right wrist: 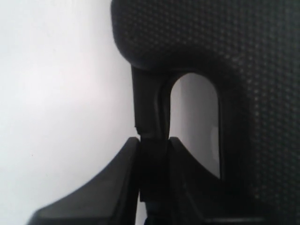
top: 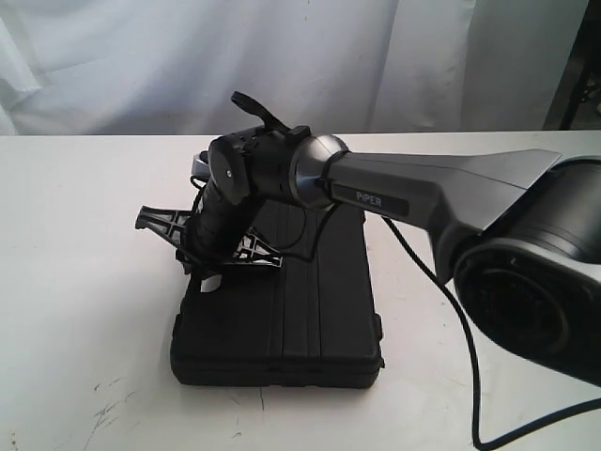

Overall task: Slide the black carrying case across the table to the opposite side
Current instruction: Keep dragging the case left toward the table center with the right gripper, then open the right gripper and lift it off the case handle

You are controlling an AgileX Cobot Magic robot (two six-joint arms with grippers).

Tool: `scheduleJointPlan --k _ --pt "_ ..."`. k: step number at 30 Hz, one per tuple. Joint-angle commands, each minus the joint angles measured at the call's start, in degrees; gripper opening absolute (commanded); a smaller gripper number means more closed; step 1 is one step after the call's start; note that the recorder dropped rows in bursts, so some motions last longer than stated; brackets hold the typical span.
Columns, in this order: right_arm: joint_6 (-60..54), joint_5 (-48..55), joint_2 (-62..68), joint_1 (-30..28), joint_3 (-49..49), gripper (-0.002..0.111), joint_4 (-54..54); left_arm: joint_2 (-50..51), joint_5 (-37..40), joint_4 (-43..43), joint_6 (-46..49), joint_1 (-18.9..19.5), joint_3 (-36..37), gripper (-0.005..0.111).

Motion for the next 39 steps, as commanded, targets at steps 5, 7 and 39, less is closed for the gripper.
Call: scheduleJointPlan --k 5,7,39 --pt "0.5 -8.3 -0.1 1.0 -0.5 0.000 2.9 -0.2 -0.4 -0.3 0.1 0.1 0.2 0.000" --pt "1.3 -8.2 -0.1 0.9 -0.5 0.000 0.4 -0.2 -0.4 -0.3 0.1 0.1 0.2 0.000" --pt "-19.8 3.3 -12.0 -3.0 -0.5 0.002 -1.1 -0.2 -0.4 -0.3 0.1 0.1 0.2 0.000"
